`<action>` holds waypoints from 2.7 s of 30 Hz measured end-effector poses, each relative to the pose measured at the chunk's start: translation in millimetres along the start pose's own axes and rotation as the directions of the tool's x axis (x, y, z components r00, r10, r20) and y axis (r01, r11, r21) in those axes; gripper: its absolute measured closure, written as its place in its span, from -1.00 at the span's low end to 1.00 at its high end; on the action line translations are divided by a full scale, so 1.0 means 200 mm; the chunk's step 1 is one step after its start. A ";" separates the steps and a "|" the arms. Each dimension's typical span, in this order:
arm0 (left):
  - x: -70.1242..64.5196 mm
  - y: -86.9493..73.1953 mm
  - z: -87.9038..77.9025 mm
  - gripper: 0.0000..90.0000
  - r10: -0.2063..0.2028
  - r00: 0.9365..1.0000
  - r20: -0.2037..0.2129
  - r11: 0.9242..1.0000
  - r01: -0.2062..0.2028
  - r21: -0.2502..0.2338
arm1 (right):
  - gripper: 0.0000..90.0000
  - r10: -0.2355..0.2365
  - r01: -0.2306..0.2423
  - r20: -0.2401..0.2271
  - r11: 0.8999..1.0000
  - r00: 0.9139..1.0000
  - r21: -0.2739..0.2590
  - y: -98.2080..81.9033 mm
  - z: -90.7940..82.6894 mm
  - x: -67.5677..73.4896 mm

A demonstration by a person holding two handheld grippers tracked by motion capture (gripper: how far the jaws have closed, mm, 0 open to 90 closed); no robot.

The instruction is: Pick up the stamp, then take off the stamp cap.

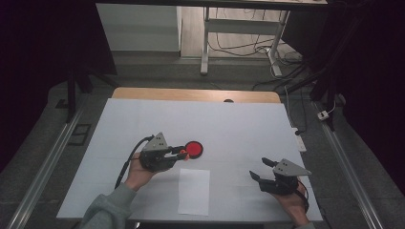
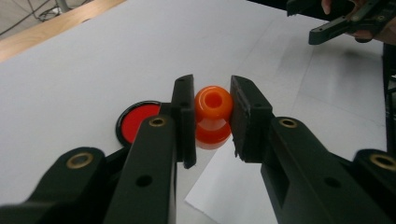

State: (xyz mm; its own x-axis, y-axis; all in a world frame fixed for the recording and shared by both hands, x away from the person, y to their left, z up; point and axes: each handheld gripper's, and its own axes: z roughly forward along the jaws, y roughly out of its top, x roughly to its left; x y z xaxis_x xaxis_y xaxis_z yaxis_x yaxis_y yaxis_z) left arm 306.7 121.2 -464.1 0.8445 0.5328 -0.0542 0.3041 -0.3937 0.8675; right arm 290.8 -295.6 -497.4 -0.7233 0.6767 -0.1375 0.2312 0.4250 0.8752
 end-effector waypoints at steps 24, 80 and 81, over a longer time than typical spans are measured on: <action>-0.07 0.03 0.11 0.61 0.017 0.998 0.066 1.000 -0.019 0.023 | -0.33 -0.005 0.005 -0.006 1.000 1.000 0.002 0.00 0.00 0.01; -0.06 0.03 0.12 0.61 0.009 0.996 0.084 1.000 -0.012 0.027 | -0.31 -0.026 0.027 -0.190 1.000 0.982 0.001 0.19 0.29 0.25; -0.06 0.03 0.12 0.61 0.009 0.996 0.086 1.000 -0.011 0.027 | -0.31 -0.028 0.030 -0.192 1.000 0.981 0.005 0.20 0.30 0.26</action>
State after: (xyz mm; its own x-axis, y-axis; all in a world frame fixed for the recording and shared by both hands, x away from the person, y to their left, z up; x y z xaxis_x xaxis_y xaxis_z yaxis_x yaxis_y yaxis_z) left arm 308.4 93.5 -471.2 0.8818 0.4633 -0.0888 0.3067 -0.4200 0.8541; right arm 301.7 -208.4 -497.3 -0.8409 0.5365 -0.0709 0.2127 0.4482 0.8683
